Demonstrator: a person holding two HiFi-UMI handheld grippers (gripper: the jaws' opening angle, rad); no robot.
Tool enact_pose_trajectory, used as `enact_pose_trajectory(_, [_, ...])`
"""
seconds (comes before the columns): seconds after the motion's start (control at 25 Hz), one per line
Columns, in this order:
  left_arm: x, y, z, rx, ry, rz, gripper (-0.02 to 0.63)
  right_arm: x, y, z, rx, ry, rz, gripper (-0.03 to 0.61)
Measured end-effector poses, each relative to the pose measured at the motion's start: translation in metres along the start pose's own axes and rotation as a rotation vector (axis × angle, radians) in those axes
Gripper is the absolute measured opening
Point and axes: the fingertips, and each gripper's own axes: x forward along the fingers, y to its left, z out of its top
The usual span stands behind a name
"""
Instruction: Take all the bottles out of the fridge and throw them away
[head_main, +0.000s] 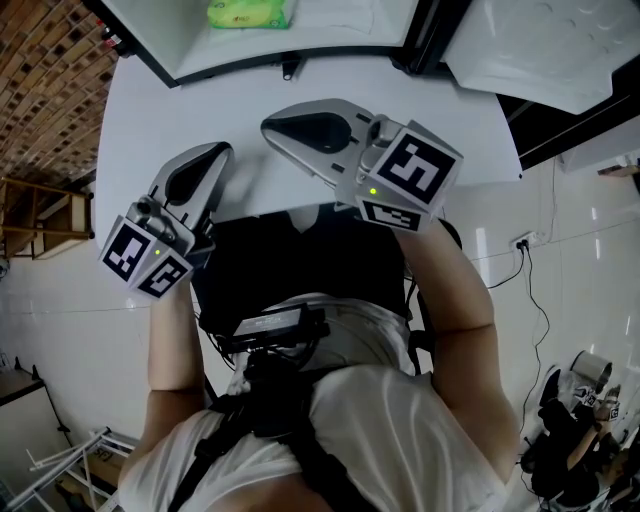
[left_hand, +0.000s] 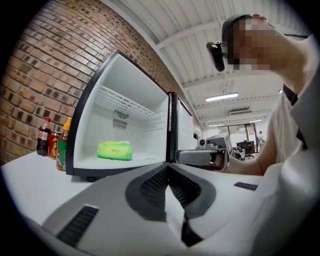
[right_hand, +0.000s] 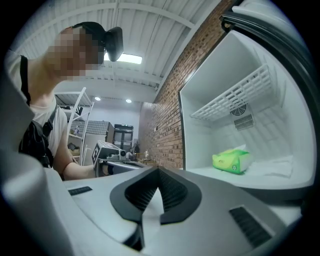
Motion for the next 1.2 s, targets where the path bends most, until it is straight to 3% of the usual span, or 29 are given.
enact_pose_trajectory(0.48, [0.007, -0.013, -0.003, 0.074, 0.034, -0.031, 0.011, -0.003, -0.003, -0.001, 0.012, -0.008, -0.009, 0.000])
enact_pose_trajectory(1.2, [0.005, -0.012, 0.004, 0.016, -0.009, -0.022, 0.011, -0.002, -0.012, 0.004, -0.016, 0.015, -0.046, 0.000])
